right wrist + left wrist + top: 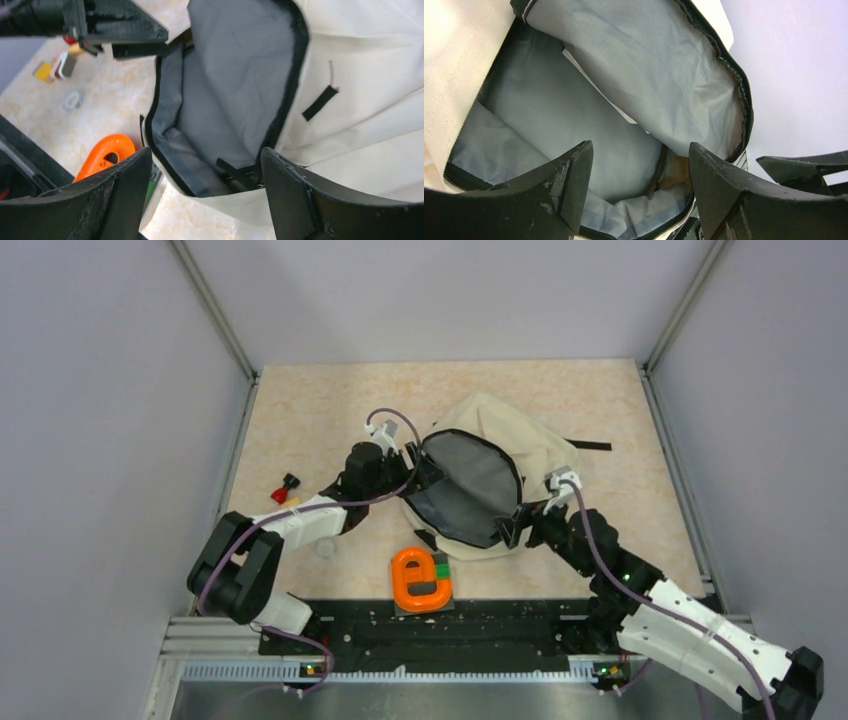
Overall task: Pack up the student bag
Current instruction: Zip the student bag at the center of the board.
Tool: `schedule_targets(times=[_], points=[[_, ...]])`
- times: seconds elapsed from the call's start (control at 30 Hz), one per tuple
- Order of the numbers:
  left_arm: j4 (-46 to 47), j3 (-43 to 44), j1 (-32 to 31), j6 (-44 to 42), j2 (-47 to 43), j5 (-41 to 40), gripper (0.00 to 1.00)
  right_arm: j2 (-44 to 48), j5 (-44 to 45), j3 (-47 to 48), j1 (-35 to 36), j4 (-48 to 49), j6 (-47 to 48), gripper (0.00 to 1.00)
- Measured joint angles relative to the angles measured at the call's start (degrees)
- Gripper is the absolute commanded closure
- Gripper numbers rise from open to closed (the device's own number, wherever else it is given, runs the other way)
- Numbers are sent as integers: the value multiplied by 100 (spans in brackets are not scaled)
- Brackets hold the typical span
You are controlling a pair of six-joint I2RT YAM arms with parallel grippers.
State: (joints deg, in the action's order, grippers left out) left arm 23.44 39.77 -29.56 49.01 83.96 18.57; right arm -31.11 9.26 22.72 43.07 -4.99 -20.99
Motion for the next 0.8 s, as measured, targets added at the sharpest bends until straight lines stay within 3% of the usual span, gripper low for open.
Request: schedule_targets(times=[0.23,0.47,0.8], points=[[-37,0,17,9,31,122,25,-1408,1080,350,1320,-13,592,31],[-79,0,103,-11,13,140,25,-2697,1908,697,1405,-63,828,32],[-96,0,214,-31,-85,160,25,-3366,2660,852,1545,-28,1132,40]])
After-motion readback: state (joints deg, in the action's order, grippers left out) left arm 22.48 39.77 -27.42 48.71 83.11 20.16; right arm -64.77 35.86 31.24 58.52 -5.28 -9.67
